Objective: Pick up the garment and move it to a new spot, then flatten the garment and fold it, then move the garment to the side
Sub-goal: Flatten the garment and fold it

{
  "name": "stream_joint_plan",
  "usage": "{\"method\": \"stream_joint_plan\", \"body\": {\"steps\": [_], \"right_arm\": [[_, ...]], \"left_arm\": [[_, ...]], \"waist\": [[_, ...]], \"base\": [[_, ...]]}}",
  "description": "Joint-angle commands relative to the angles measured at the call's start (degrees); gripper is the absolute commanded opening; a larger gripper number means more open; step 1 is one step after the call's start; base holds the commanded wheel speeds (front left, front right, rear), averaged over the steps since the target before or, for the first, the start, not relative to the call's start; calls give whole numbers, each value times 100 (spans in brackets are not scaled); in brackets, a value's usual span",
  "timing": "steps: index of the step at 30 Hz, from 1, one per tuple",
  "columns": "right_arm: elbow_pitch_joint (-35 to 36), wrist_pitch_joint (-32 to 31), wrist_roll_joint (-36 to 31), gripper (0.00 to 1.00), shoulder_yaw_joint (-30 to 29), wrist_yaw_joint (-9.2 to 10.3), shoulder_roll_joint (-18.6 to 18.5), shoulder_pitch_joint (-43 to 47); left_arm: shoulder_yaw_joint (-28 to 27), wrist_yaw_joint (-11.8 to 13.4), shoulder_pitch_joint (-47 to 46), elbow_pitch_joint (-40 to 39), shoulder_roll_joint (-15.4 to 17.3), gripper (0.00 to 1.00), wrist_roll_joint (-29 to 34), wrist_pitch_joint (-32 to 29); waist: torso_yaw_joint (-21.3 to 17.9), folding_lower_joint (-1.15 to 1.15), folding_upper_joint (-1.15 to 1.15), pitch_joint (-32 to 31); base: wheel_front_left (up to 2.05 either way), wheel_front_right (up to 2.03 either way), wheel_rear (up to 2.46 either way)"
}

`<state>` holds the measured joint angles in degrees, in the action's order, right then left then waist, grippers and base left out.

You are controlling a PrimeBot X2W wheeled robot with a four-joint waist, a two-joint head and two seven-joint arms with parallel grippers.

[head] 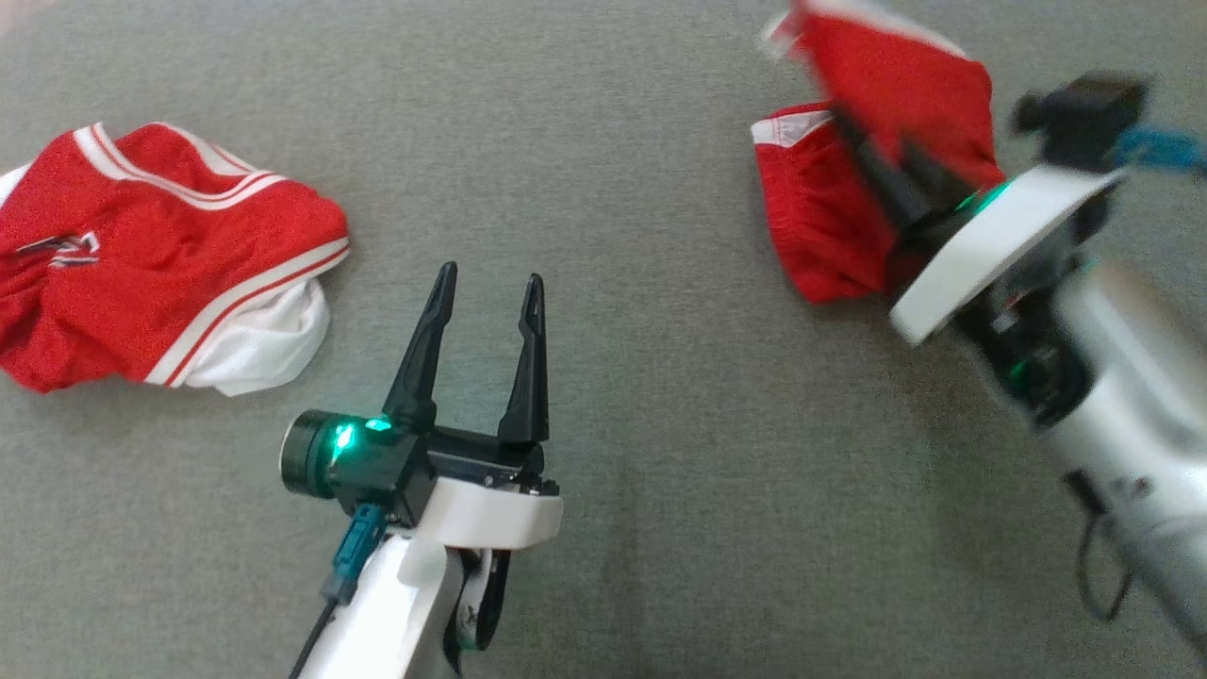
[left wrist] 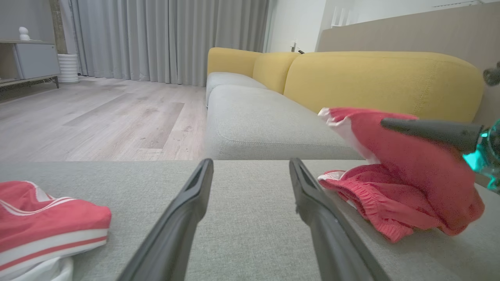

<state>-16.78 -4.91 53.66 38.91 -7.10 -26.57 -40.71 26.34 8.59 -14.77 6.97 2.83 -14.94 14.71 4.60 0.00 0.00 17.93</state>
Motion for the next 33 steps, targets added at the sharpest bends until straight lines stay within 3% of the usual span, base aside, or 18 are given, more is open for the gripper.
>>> {"method": "stream_joint_plan", "body": {"steps": [1,5,13,16,22,28,33], "right_arm": [[64,39,-128,100,-39,-39,58,166],[-57,549,-334,100,-463,-39,357,447],[-301,1884,-1263,100,-1453,-39,380,1468],[-302,1980,-1863,100,-1788,-39,508,1956],[408,1988,-3217,100,-2406,-39,1010,3165],[574,1989,-3717,100,-2694,-39,1419,3941],[615,1990,-4027,100,-2809,-39,1578,4284]], "left_arm": [[-118,27,14,-195,5,100,-49,29],[-129,92,101,-214,5,100,-117,29],[-521,162,657,-243,5,100,20,29],[-722,156,964,-247,5,100,84,29],[-1024,76,1587,-189,5,100,196,29],[-1177,-9,2027,-117,5,100,333,29],[-1346,67,2209,-87,5,100,412,29]], "waist": [[75,0,0,-32],[156,0,0,-131],[-95,0,0,-767],[-217,0,0,-1098],[-334,0,0,-1707],[-343,0,0,-1956],[-308,0,0,-2054]], "base": [[0,0,0],[0,0,0],[0,0,0],[0,0,0],[0,0,0],[0,0,0],[0,0,0]]}}
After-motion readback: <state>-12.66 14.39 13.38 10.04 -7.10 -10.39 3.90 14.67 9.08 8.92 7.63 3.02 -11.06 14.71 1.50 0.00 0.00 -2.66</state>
